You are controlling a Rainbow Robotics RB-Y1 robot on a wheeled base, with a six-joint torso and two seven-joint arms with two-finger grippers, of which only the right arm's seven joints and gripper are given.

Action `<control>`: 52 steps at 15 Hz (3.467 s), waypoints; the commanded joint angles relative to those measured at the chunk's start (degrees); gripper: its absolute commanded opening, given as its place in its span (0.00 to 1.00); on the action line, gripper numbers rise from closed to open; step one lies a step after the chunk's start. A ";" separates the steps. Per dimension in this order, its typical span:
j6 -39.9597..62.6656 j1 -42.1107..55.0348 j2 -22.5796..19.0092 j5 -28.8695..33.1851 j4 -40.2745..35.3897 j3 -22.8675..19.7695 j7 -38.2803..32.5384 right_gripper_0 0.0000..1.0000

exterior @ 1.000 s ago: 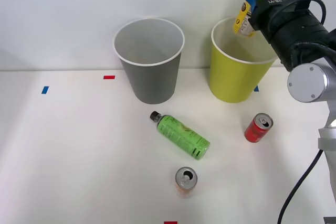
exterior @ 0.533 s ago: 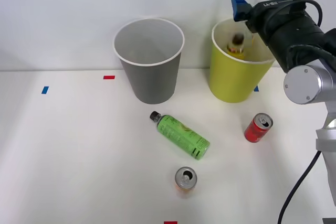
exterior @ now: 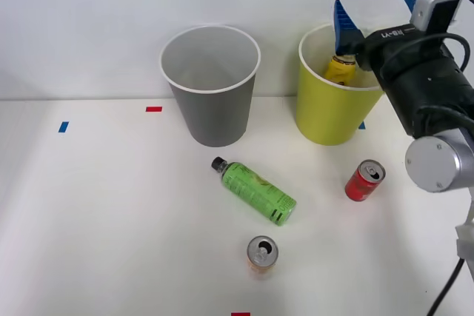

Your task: Put cans in the gray bin, plastic bottles in the light green bin

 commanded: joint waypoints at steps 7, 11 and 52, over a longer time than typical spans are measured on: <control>-10.31 37.72 0.26 1.89 -25.24 -0.55 3.24 1.00; -15.50 50.64 1.67 2.07 -25.85 1.30 3.33 1.00; -50.22 68.57 3.42 24.83 2.80 18.96 -4.14 1.00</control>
